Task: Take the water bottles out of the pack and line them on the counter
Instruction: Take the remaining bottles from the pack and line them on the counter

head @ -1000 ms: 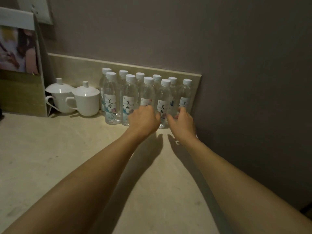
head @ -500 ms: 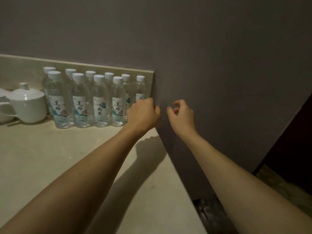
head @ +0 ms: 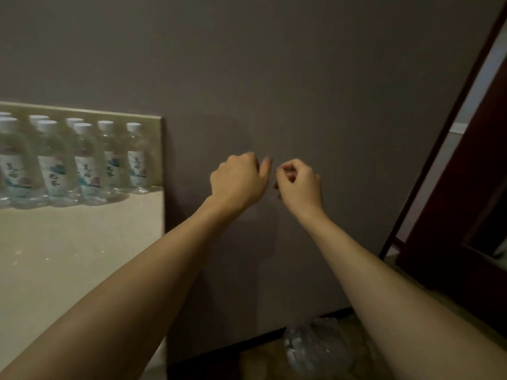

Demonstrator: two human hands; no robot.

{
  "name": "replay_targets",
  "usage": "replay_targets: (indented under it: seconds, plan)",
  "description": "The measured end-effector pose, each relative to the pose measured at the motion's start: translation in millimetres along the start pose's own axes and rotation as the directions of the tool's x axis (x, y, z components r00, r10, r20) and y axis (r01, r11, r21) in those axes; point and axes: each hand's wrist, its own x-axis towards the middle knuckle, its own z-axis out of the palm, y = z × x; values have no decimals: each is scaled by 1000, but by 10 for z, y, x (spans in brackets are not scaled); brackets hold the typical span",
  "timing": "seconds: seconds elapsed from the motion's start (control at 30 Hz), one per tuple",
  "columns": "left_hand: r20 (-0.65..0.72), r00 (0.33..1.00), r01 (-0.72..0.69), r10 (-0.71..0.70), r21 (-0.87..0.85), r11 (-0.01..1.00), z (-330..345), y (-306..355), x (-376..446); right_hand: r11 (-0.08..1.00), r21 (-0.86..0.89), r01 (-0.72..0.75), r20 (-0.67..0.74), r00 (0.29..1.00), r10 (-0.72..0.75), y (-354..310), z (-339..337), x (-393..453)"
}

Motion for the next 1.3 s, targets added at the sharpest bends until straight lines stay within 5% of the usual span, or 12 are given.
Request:
replay_targets:
  seconds: [0.27, 0.57, 0.87, 1.07, 1.3]
  plan:
    - [106, 994, -29, 39, -87, 996, 616, 1113, -279, 1000, 6, -30, -101, 994, 31, 723, -1042, 1]
    - [253, 967, 74, 37, -414, 907, 1197, 1801, -457, 992, 9, -127, -221, 967, 126, 1391, -1682, -30]
    - [467, 884, 258, -2, -483, 837, 2242, 1843, -575, 958, 33, -286, -227, 931, 286, 2297, -1828, -136]
    - [620, 775, 509, -124, -496, 704, 3180, 1586, -610, 908, 15, -420, -198, 888, 414, 3122, -1638, 30]
    - [711, 673, 641, -203, -424, 640, 4118, 1376, -296, 827, -9, -562, -109, 823, 558, 3959, -1193, 353]
